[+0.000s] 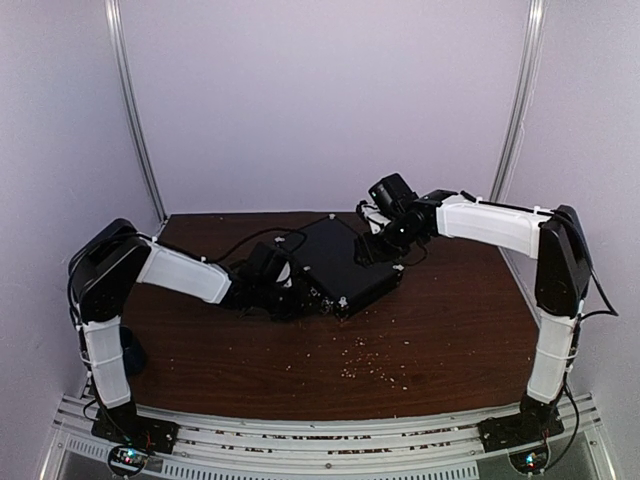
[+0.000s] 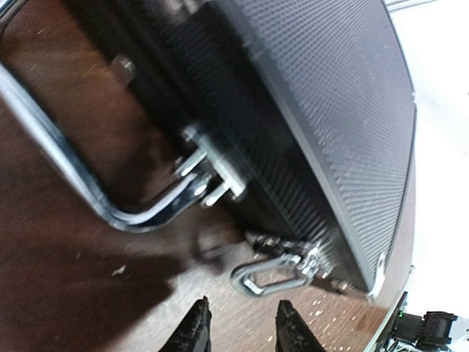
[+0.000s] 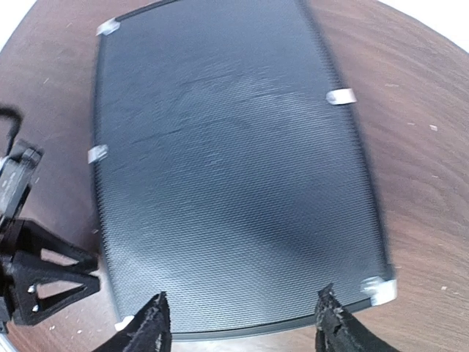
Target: Pack up texas hold em set
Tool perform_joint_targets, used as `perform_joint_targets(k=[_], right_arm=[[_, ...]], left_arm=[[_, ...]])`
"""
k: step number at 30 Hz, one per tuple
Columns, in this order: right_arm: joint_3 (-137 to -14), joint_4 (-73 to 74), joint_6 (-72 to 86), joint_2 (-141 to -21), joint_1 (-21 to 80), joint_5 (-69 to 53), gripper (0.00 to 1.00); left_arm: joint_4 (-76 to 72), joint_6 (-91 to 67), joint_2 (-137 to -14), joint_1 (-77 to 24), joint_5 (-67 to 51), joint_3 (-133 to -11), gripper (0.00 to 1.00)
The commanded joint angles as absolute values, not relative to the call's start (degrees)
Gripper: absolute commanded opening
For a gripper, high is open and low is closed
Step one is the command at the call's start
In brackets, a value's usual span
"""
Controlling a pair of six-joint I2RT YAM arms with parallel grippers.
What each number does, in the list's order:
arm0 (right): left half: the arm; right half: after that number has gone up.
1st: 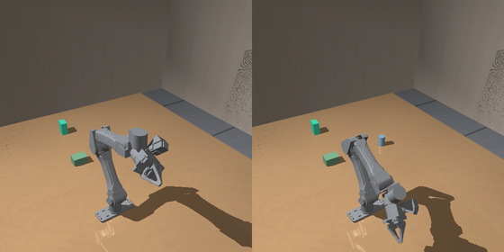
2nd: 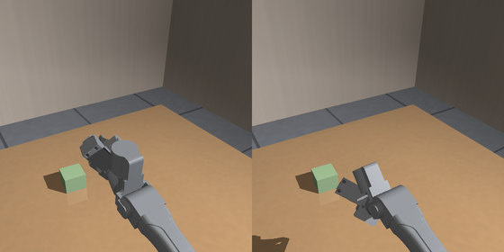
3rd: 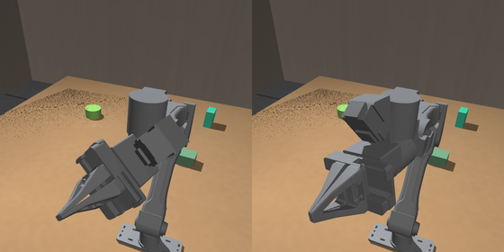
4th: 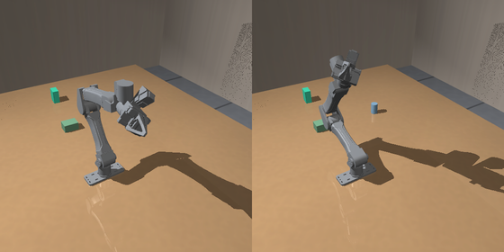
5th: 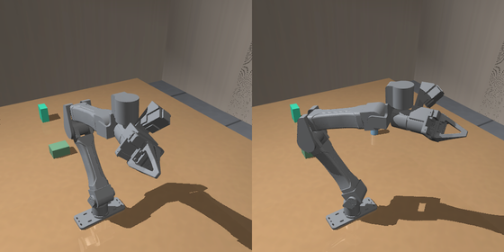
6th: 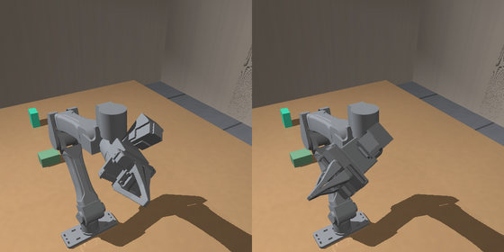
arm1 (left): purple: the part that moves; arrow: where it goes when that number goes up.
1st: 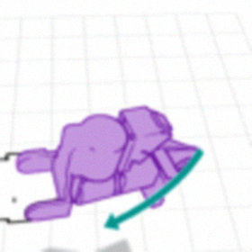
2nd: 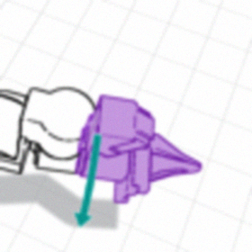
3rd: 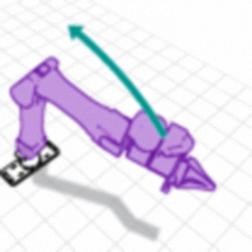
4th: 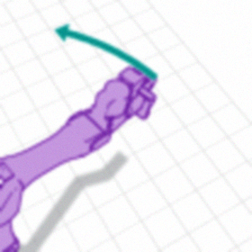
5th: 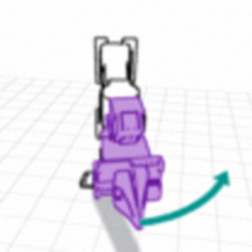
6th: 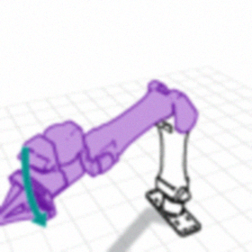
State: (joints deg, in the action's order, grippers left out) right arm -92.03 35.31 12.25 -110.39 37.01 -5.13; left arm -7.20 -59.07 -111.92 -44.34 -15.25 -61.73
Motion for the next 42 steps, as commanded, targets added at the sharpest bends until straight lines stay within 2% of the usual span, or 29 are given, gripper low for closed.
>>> perform_joint_targets(k=[1,7,12,21,42], right_arm=[[-94.6,36.7,12.1,-111.4,33.6,-5.3,0.68],[-95.3,37.4,8.9,-112.6,33.3,-12.1,0.69],[-94.5,36.6,8.8,-112.1,35.4,-13.7,0.6],[-94.1,38.3,5.1,-114.6,42.0,-12.8,0.53],[-90.6,41.9,8.7,-119.0,43.3,-12.6,0.49]], left_arm=[[-10.4,-59.7,-113.8,-44.5,-15.9,-63.5,0.32],[-12.7,-61.8,-115.5,-44.5,-16.2,-63.6,0.28],[-14.5,-63.1,-116.6,-44.5,-16.4,-63.7,0.23],[-15.1,-64.5,-118.6,-44.5,-16.8,-64.5,0.18],[-13.2,-66.4,-122.8,-44.8,-14.2,-67.2,0.1]])
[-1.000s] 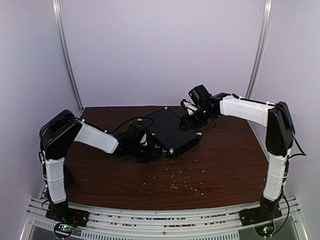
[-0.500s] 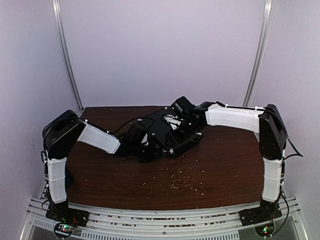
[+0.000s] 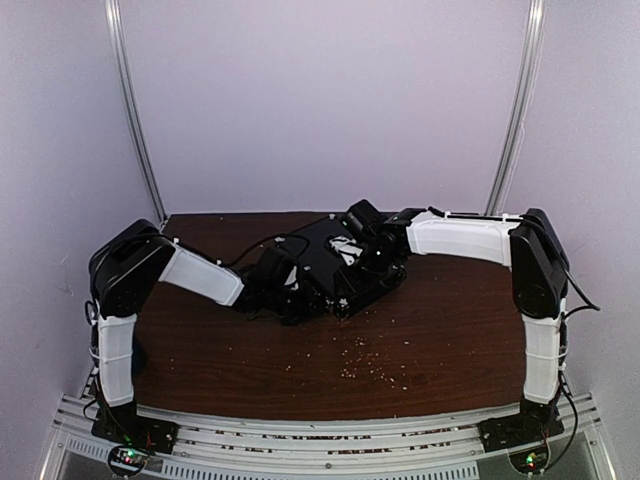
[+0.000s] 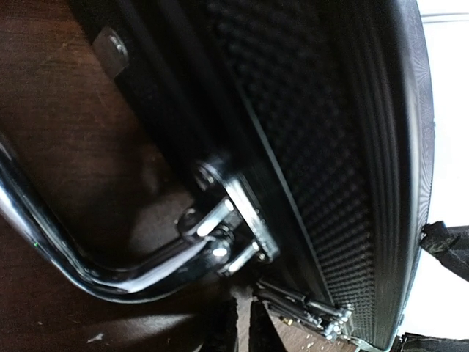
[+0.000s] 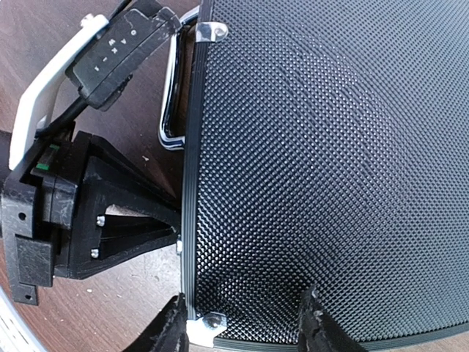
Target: Pack up texas hold em set
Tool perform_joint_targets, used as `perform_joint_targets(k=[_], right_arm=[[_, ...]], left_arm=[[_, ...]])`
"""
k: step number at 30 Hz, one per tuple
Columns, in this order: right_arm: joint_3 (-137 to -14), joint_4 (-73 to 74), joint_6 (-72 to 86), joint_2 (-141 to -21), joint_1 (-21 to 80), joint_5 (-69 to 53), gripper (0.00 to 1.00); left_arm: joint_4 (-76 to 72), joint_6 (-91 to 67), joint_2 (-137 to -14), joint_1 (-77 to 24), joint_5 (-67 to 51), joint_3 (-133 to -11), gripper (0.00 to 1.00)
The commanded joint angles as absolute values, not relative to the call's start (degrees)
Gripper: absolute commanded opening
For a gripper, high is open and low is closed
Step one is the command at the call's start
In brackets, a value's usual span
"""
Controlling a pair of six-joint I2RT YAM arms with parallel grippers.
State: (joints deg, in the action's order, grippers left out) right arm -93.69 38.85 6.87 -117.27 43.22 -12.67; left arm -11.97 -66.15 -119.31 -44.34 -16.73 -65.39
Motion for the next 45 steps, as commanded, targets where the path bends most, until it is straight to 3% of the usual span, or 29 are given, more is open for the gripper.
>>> perform_joint_targets(k=[1,9,15,19,21,25,27,32,39,45], right_arm=[[-90.4,41.7,8.9,-118.9,43.3,-13.0,0.49],[-88.9,39.9,10.1,-117.7,43.4,-12.9,0.49],[-89.7,37.9,10.8,-114.6,43.3,-12.1,0.54],[-90.7,35.4,14.3,-110.7,42.4,-13.5,0.62],[-90.8,33.8,16.1,-108.5,41.6,-13.5,0.69],[-87.4,29.5,19.6,-103.4,39.1,-9.9,0.85],[-84.5,27.3,21.8,-100.3,37.3,-7.3,0.89],[-73.8,20.6,26.2,-92.1,30.2,-2.8,0.93],[-55.0,12.8,26.9,-81.2,17.8,1.2,0.93],[-39.4,0.6,23.6,-71.1,3.8,0.4,0.93]], left_arm=[[-13.3,-66.3,-123.2,-44.8,-14.2,-67.3,0.09],[-14.5,-64.8,-121.7,-45.3,-10.7,-66.5,0.14],[-9.6,-60.5,-107.3,-45.4,-0.7,-57.8,0.45],[-2.6,-53.8,-94.8,-44.7,6.7,-53.1,0.72],[-0.7,-49.8,-89.1,-42.6,7.3,-51.0,0.79],[0.6,-43.0,-81.8,-33.1,1.5,-46.6,0.81],[1.4,-40.8,-78.8,-27.3,-0.6,-45.0,0.82],[3.1,-32.7,-76.1,-12.5,-6.4,-45.3,0.88],[2.0,-25.8,-85.7,6.3,-20.8,-50.3,0.89],[-7.6,-23.1,-84.7,15.2,-15.8,-46.8,0.9]])
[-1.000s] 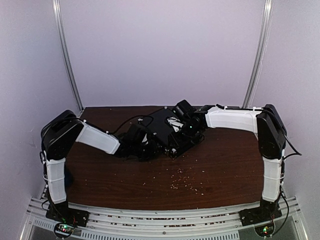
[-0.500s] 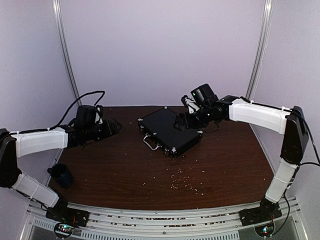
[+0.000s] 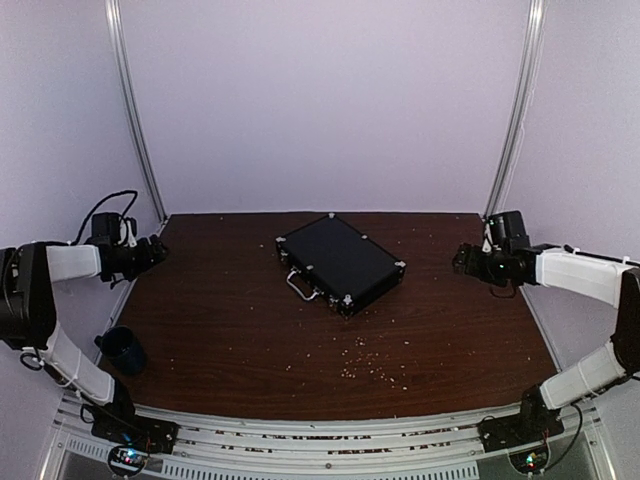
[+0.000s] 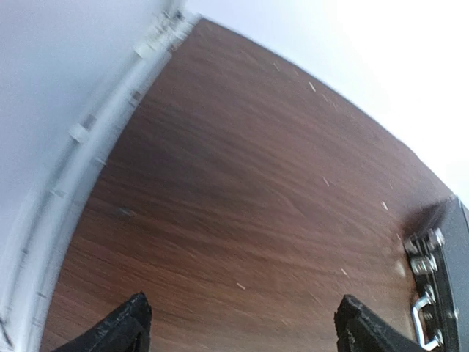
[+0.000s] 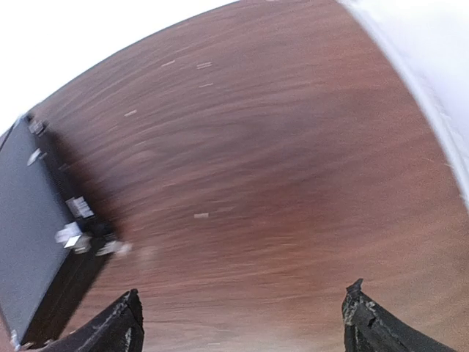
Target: Pack up texas hold em set
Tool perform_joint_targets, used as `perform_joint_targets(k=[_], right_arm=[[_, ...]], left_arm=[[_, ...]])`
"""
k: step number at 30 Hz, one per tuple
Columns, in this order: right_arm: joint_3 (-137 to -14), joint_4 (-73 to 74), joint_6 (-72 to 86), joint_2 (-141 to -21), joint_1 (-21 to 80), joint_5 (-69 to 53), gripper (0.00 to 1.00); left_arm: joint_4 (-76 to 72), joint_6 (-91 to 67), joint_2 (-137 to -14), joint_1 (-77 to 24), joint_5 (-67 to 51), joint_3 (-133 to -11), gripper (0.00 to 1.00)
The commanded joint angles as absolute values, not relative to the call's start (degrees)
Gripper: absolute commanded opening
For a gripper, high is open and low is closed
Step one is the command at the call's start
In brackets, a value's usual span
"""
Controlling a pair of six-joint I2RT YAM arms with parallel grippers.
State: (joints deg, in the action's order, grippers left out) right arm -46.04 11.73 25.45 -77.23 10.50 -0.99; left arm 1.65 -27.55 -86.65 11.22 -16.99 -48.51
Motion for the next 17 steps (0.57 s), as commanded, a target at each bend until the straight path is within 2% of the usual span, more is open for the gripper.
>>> perform_joint_targets(k=[1,5,7,9,17], right_arm=[[-36.9,-2.2,23.1,-69.6,1.9,0.3,0.93],[-28.4,-13.7,21.6,-64.6,-1.1,3.4,0.93],[-25.4,-17.9,20.9,-63.2,-1.2,5.1,0.93],[-22.8,-21.3,20.0,-62.4,-1.2,6.6,0.93],[-17.9,-29.2,15.2,-62.9,-1.3,10.0,0.92]], left_arm=[[-9.6,-21.8,-83.8,15.5,-12.8,-45.3,0.9],[-18.2,-19.0,-78.3,15.6,-3.5,-37.0,0.9],[-22.4,-19.0,-75.8,15.2,-2.6,-34.0,0.9],[-27.2,-19.4,-74.2,14.7,0.3,-30.5,0.93],[-41.7,-18.3,-76.9,13.2,0.9,-22.8,0.96]])
